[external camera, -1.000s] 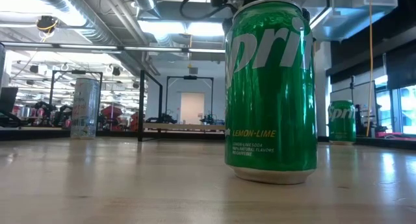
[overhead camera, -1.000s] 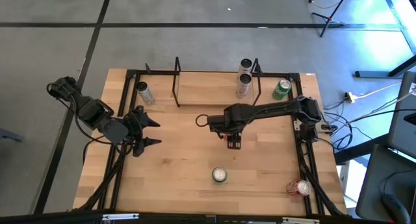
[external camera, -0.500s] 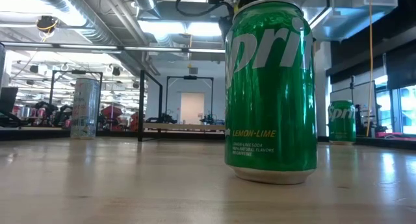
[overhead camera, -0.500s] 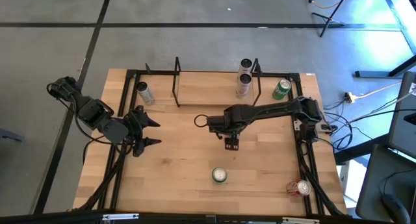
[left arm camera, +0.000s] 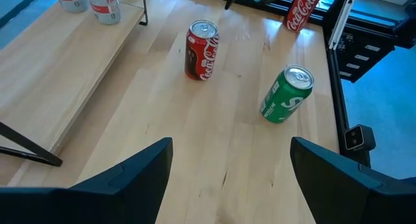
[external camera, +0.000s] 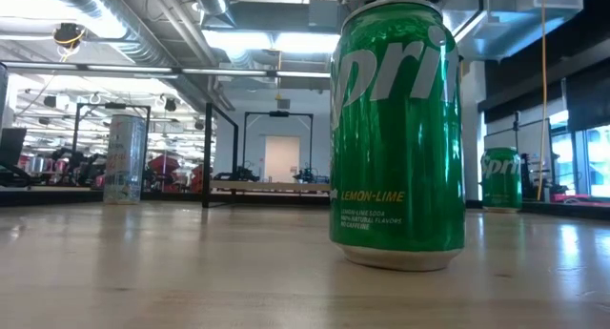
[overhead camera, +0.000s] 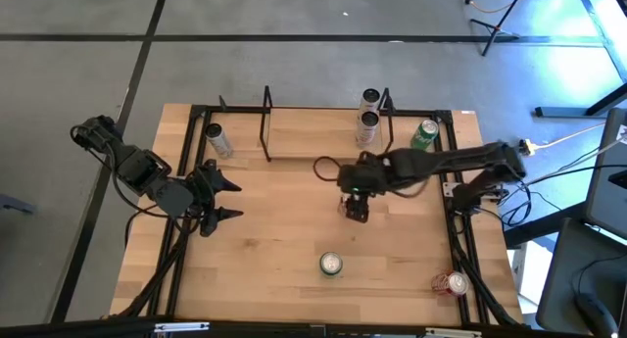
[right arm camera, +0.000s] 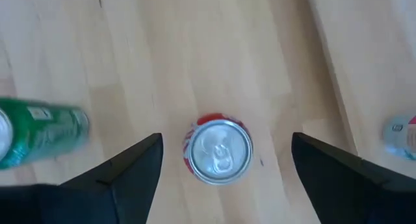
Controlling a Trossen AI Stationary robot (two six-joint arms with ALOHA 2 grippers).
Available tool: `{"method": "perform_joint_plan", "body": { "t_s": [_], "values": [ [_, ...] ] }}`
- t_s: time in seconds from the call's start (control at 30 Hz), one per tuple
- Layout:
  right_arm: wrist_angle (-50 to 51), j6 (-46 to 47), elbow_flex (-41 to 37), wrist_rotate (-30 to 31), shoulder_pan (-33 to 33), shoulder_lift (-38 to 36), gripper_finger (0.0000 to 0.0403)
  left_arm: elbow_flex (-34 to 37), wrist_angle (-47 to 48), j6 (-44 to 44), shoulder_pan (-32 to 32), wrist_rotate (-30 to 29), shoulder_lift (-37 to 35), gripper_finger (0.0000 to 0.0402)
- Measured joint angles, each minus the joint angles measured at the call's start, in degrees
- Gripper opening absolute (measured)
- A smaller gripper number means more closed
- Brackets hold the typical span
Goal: Place canned beverage on shelf
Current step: Put the red soda can on the shelf
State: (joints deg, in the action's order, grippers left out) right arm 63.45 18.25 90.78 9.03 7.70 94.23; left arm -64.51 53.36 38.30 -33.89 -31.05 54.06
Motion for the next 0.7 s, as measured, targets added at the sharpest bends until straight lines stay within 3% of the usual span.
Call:
{"method": "perform_joint_plan", "body": {
  "t_s": [0.27, 0.4, 0.47, 0.7],
  "values": [
    [-15.6, 12.3, -18.2, 10.5, 3.0, -11.5, 0.0324, 0.0, 0.2, -0.3, 0.0, 0.0, 0.0, 0.0298],
    [-20.9, 18.8, -21.2, 7.6, 2.7, -11.7, 0.0324, 0.0, 0.1, -1.5, 0.0, 0.0, 0.0, 0.0298],
    [-21.7, 17.3, -21.1, 5.3, 2.4, -11.3, 0.0324, 0.0, 0.1, -1.6, 0.1, 0.0, 0.0, 0.0298],
    [-18.4, 12.9, -21.1, 5.6, 2.4, -9.5, 0.0324, 0.0, 0.1, -2.7, 0.2, 0.0, 0.0, 0.0298]
  ]
}}
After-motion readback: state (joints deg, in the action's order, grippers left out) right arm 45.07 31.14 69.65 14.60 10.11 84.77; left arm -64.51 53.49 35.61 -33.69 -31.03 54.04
